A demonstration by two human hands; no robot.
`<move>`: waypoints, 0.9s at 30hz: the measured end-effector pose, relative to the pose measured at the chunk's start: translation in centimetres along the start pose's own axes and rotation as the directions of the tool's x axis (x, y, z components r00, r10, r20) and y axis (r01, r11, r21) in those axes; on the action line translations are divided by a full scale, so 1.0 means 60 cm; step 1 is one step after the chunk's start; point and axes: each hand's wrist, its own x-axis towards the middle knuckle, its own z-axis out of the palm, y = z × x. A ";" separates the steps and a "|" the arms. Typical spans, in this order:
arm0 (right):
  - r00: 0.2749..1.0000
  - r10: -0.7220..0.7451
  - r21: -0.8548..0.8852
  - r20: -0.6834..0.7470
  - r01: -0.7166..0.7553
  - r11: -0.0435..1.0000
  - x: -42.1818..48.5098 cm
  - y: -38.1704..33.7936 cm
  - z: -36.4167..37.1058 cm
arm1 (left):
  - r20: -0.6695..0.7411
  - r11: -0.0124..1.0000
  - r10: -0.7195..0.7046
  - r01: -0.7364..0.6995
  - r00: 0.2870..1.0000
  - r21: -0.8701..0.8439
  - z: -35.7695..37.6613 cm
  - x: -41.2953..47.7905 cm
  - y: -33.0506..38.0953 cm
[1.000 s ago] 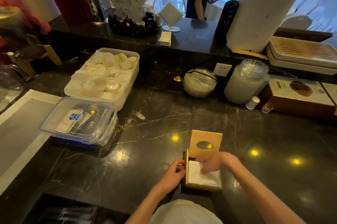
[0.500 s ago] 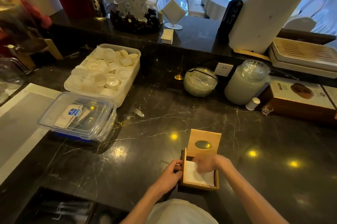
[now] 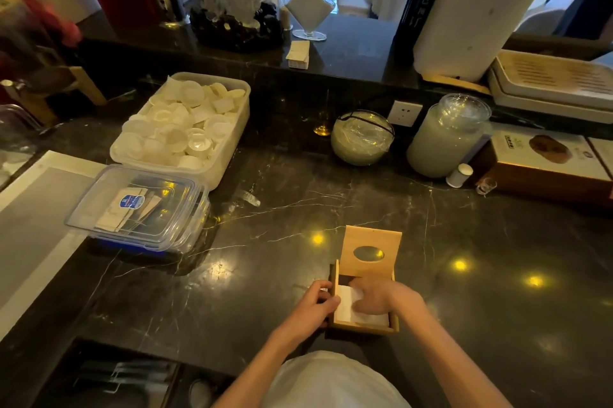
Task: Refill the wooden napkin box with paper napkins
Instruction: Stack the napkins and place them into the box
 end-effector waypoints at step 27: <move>0.720 0.034 0.109 -0.693 0.059 0.992 -0.044 0.084 0.069 | 0.082 0.853 0.059 -0.093 0.995 0.514 0.010 0.022 0.047</move>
